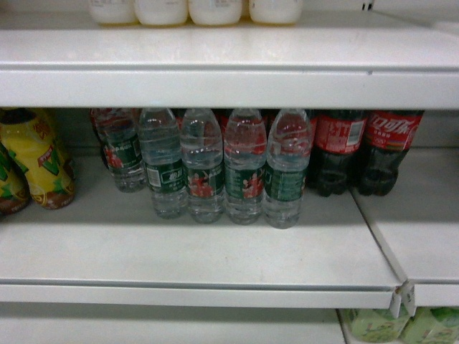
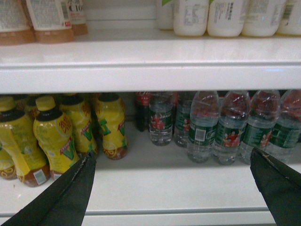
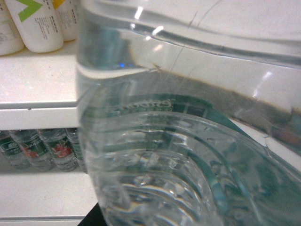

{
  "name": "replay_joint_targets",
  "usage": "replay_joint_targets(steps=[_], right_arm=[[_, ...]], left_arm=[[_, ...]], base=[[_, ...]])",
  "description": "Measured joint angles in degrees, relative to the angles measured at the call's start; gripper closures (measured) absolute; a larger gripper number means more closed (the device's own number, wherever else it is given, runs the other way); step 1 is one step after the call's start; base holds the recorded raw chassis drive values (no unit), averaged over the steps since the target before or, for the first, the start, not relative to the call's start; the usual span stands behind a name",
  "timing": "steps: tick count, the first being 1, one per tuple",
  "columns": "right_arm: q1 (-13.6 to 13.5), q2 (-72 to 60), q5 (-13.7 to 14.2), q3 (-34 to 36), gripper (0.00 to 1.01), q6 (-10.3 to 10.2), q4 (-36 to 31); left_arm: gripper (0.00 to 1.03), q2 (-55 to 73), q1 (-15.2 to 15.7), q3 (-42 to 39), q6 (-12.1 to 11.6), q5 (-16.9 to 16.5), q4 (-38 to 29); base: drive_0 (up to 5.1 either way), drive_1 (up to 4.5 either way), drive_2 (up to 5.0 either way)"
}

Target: Move water from second to third shelf

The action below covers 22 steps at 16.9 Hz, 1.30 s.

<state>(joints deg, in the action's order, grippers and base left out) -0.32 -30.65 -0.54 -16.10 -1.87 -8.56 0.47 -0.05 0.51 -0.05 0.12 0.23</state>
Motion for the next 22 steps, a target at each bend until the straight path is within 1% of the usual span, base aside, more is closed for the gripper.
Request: replay_joint_targets(steps=[16,18,22], right_arm=[[0.0,0.02,-0.09,-0.11,0.61,-0.02,-0.04],[0.35,0.0,0.63,-0.11,0.61,0.02,-0.04],[0.33,0.02,0.15,-0.09,0.61,-0.02,-0.04]], left_arm=[[0.05,0.02,0.0,0.0,0.02,-0.2,-0.09],[0.05,0.0,0.0,0.0,0.02,-0.17,0.07],[0.05,0.0,0.0,0.0,0.02,-0.15,-0.04]], base=[[0.0,0.0,0.0],[0.0,0.0,0.0],[0.0,0.0,0.0]])
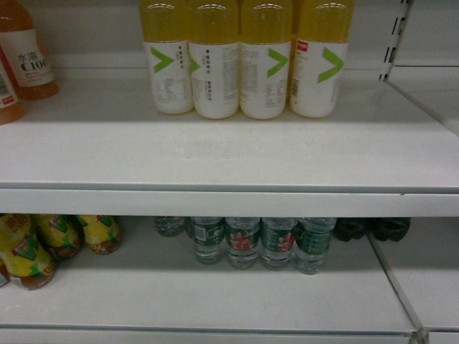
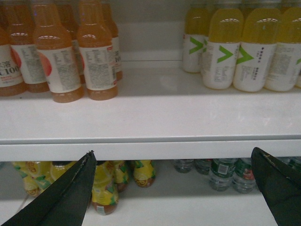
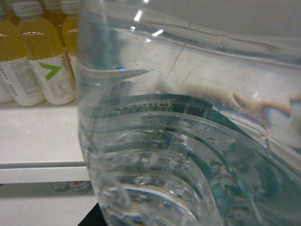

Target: Move water from second to third shelf

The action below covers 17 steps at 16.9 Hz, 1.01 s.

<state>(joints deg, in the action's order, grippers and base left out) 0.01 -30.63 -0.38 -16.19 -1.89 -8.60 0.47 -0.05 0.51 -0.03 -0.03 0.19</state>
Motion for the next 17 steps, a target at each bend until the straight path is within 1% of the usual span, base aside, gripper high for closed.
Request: replay_joint_targets(steps=[10,17], right_arm=[[0.0,-0.02,-0.13,0.0,0.61,0.0,0.02],[-0.02,0.0,-0.42,0.0,0.61,0.0,0.02]], left_arm=[[0.05,0.02,0.0,0.0,0.0,0.02,0.02],[0.05,0.02,0.0,0.0,0.0,0.04,0.07]], base=[[0.0,0.0,0.0],[-5.0,2.42,2.4]])
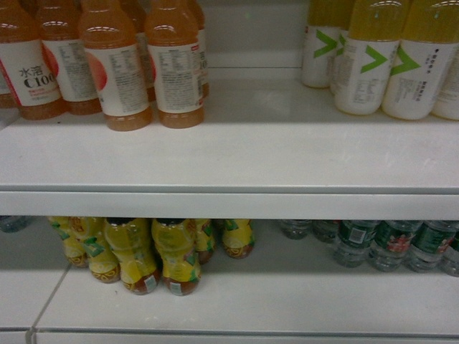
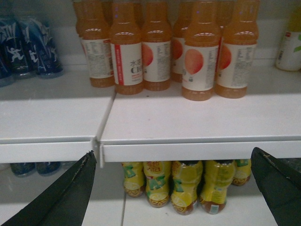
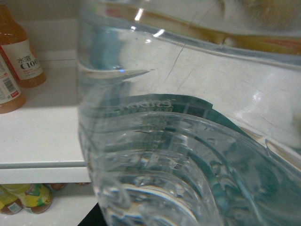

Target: Move water from second to third shelf

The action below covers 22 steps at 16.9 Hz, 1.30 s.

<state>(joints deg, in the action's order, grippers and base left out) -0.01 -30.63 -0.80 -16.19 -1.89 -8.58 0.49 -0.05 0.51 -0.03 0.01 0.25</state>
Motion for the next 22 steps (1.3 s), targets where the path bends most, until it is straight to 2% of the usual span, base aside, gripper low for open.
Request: replay_joint_targets(steps=[22], right_arm=[[0.02,-0.02,0.0,0.02,0.61,0.0,-0.02]], left_arm=[[0.05,-0.02,0.0,0.0,0.0,0.0,-0.04]], base=[[-5.0,2.44,2.4]])
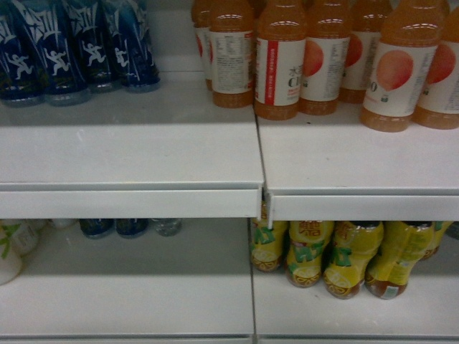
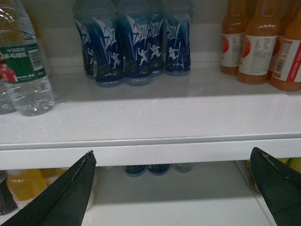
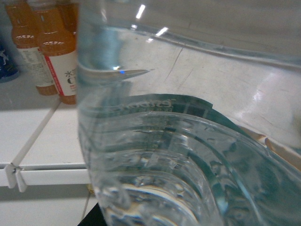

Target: Move water from second to third shelf

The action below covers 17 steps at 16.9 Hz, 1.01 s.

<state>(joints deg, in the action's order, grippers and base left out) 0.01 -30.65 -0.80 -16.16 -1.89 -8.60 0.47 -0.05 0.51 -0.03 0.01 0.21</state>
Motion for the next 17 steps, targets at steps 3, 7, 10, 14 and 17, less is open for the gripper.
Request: replay_joint_targets(steps=[3,7,10,14,17], right_arm=[[0.0,0.0,0.04,0.0,0.61,0.02,-0.11],[0.0,0.02,0.11,0.0,0.61,0.02,0.04],[-0.02,-0.04,0.11,0.0,0.61,0.02,0.09],[0.0,0.02,0.15,0.0,0.61,0.0,0.09],[-0.02,0.0,0.09,0.0,0.61,0.0,0.11]], left_arm=[[0.05,0.0,0.0,0.0,0.0,0.0,0.13],[0.05,0.0,0.0,0.0,0.0,-0.02,-0.17],[0.05,0.0,0.0,0.0,0.0,0.0,-0.07],[0.05,0.0,0.0,0.0,0.0,-0.02,0.02],[0.05,0.02,0.0,0.0,0.0,-0.02,-0.02]], base=[[-4.9,2.51,2.5],[-5.0,2.41,2.4],[-5.1,2.38,2.4],[-5.0,2.45,2.4],[-5.0,2.45,2.4]])
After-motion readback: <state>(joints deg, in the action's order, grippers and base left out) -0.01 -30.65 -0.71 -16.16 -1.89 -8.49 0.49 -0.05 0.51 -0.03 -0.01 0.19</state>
